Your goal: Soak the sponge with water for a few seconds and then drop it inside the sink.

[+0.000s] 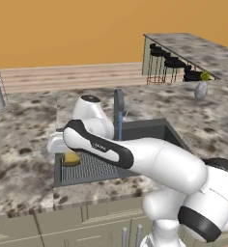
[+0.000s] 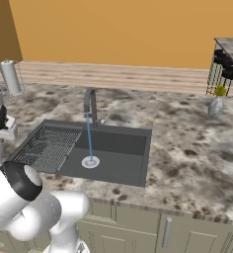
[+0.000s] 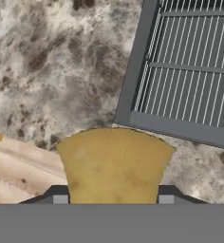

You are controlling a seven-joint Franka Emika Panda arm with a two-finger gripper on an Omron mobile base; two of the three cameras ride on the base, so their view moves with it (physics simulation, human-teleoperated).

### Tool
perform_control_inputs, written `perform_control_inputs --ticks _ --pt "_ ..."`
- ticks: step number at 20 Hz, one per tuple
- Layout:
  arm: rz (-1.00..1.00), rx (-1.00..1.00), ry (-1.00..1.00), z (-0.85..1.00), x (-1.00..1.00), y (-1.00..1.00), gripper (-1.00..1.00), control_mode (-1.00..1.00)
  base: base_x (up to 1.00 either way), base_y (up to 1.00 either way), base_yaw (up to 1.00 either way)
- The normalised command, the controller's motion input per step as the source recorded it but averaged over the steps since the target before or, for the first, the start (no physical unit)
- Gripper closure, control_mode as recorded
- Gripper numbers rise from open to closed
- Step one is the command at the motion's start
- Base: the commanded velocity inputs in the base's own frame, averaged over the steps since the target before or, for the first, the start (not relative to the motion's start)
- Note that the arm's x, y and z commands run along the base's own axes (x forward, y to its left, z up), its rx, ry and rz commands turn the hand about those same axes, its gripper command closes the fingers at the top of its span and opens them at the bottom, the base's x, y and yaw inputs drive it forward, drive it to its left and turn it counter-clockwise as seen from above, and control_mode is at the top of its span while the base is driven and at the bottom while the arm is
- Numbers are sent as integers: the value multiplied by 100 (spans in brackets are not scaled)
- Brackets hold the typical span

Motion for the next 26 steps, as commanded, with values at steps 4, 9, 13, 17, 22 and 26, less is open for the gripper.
perform_control_inputs --ticks 4,9,13,17,22,26 --pt "-7 -2 0 7 0 -14 100 -100 0 0 0" --pt "-14 -6 -1 0 0 -10 100 -100 0 0 0" --pt "-22 -11 -2 0 0 -20 100 -100 0 0 0" --pt "-26 -10 -3 0 1 -17 100 -100 0 0 0" --pt "-28 -9 -6 -10 5 -17 100 -100 0 0 0" --pt "-29 -10 -9 -26 5 -18 100 -100 0 0 0"
